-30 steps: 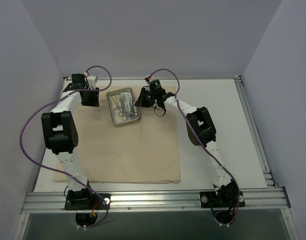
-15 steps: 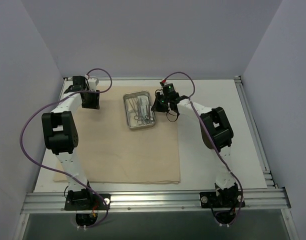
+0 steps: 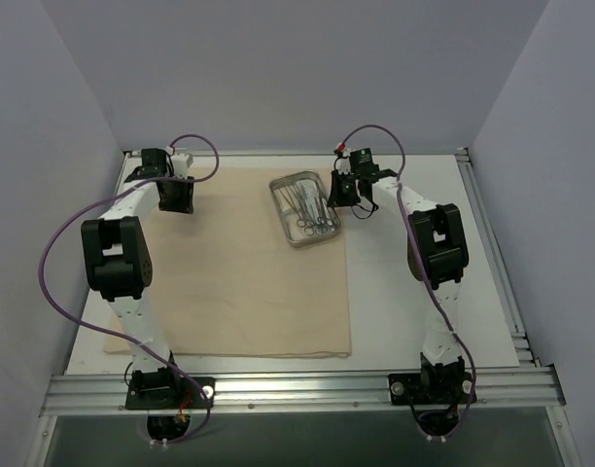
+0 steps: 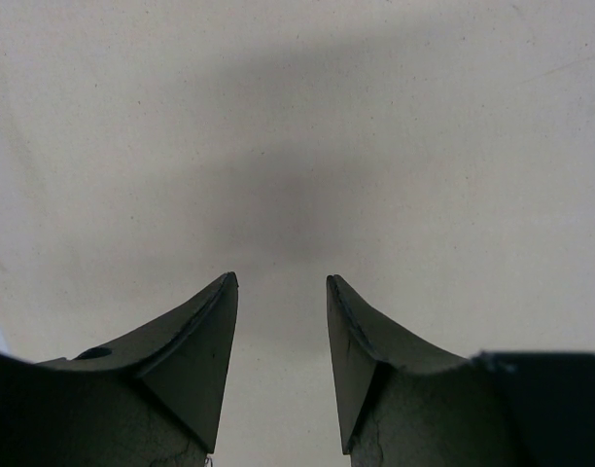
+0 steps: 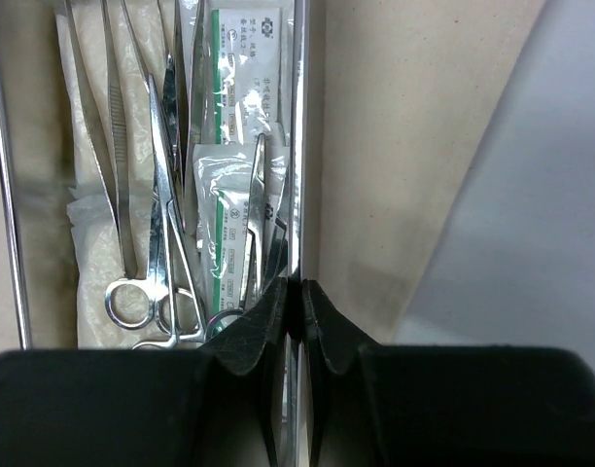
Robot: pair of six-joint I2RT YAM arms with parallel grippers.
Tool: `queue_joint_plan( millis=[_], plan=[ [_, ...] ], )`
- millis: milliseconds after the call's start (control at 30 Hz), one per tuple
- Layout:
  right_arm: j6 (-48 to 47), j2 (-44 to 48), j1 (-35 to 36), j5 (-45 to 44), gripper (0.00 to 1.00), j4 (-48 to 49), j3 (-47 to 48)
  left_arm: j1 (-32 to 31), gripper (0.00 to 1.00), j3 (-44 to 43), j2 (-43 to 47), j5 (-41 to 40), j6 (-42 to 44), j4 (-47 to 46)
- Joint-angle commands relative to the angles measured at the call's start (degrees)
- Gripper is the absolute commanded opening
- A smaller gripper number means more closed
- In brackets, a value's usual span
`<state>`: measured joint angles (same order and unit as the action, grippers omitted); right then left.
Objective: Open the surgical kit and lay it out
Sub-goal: Move the container from the surgical kit.
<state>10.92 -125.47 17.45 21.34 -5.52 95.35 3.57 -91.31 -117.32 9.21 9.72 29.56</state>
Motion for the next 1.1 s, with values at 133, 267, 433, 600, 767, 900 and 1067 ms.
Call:
queue_joint_plan(
  millis=[133, 267, 433, 600, 767, 900, 1067],
  plan=[
    [-8.7, -0.7, -0.2, -0.6, 0.00, -5.6, 5.6, 0.4, 0.50, 0.1, 2.4, -0.2, 1.0, -0.8],
    [-8.9, -2.6, -0.6, -0.5, 0.00, -6.5, 7.7, 0.4, 0.50, -0.1, 2.4, 0.1, 0.8, -0.5],
    [-8.5, -4.3, -0.6, -0.2, 0.00, -6.6, 9.7, 0.3, 0.51, -0.1, 2.6, 0.1, 1.1, -0.3],
    [-7.8, -3.9, -0.6, -0.2, 0.08, -6.9, 10.6, 0.4, 0.51, 0.0, 2.8, 0.1, 1.4, -0.1],
    [-6.9, -0.1, -0.6, -2.6, 0.23, -6.7, 11.8, 0.3, 0.51, -0.5, 3.1, 0.4, 1.6, 0.5],
    [-4.0, 3.6, 0.0, -8.0, 0.31, -4.9, 12.1, 0.4, 0.51, -1.2, 4.5, 0.6, 2.1, 1.2],
    [-4.5, 5.9, 5.5, -15.0, 0.32, -2.3, 10.8, 0.6, 0.51, -1.9, 6.0, 1.2, 2.9, 2.7]
  ],
)
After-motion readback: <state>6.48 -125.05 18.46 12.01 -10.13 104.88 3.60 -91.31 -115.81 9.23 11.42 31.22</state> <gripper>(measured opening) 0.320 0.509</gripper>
